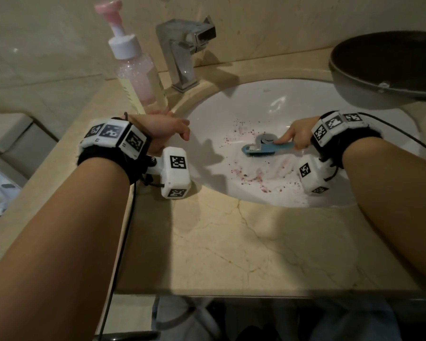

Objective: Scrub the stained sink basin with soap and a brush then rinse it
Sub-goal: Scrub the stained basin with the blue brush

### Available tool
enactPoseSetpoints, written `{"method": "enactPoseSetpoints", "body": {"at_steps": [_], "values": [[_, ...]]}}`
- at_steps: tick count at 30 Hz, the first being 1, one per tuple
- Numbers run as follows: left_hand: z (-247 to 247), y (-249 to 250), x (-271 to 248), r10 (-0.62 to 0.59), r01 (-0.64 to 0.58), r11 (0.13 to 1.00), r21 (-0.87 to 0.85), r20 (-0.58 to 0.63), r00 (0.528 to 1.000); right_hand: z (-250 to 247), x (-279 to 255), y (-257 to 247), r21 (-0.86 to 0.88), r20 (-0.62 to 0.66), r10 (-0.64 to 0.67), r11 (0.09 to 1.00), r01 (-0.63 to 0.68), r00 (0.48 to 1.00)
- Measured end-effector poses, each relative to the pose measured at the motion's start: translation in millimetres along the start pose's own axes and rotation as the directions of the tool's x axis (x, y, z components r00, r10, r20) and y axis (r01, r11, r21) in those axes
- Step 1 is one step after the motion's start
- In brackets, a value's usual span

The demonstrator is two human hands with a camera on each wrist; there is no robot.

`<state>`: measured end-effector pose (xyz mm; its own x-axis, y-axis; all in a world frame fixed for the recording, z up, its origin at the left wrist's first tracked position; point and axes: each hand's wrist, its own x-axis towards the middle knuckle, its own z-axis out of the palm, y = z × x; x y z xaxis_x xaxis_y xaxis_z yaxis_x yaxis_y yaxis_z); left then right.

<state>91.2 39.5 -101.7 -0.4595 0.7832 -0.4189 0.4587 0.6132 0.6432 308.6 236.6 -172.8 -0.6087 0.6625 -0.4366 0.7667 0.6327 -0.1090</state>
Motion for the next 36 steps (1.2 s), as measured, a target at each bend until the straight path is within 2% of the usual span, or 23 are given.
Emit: {"method": "enactPoseSetpoints", "body": {"at_steps": [3,9,13,17,21,25,30,34,36], "values": [[0,0,3,0.003,-0.003,1.000,-0.024,0.019,1.000,1,-2,-10,-0.001,0.174,-0.057,0.998,0.058,0.983],[3,-1,5,0.011,-0.011,0.994,-0.107,0.001,1.000,-13,4,-6,0.173,0.131,-0.234,0.962,0.210,0.963],[4,0,5,0.000,0.001,0.990,-0.144,0.007,1.000,0,15,4,0.071,0.186,-0.121,0.991,0.109,0.975],[4,2,4,-0.008,0.009,0.993,-0.121,0.005,1.000,5,14,-2,0.079,0.048,-0.123,0.990,0.119,0.991],[6,3,1,-0.019,0.020,0.985,-0.169,0.006,1.000,0,12,0,0.226,-0.056,-0.162,0.959,0.171,0.985],[7,5,-2,-0.019,0.017,0.981,-0.192,-0.009,1.000,-6,8,3,0.315,-0.127,-0.119,0.936,0.154,0.985],[7,4,-2,-0.024,0.023,0.978,-0.207,0.001,1.000,2,-1,-13,0.040,0.069,-0.115,0.993,0.112,0.991],[7,7,-5,-0.035,0.038,0.981,-0.191,0.018,0.999,-4,-10,-30,-0.039,0.179,-0.174,0.982,0.184,0.968],[8,7,-6,-0.027,0.028,0.984,-0.177,0.007,1.000,-5,-12,-31,-0.065,0.189,-0.175,0.980,0.190,0.966]]}}
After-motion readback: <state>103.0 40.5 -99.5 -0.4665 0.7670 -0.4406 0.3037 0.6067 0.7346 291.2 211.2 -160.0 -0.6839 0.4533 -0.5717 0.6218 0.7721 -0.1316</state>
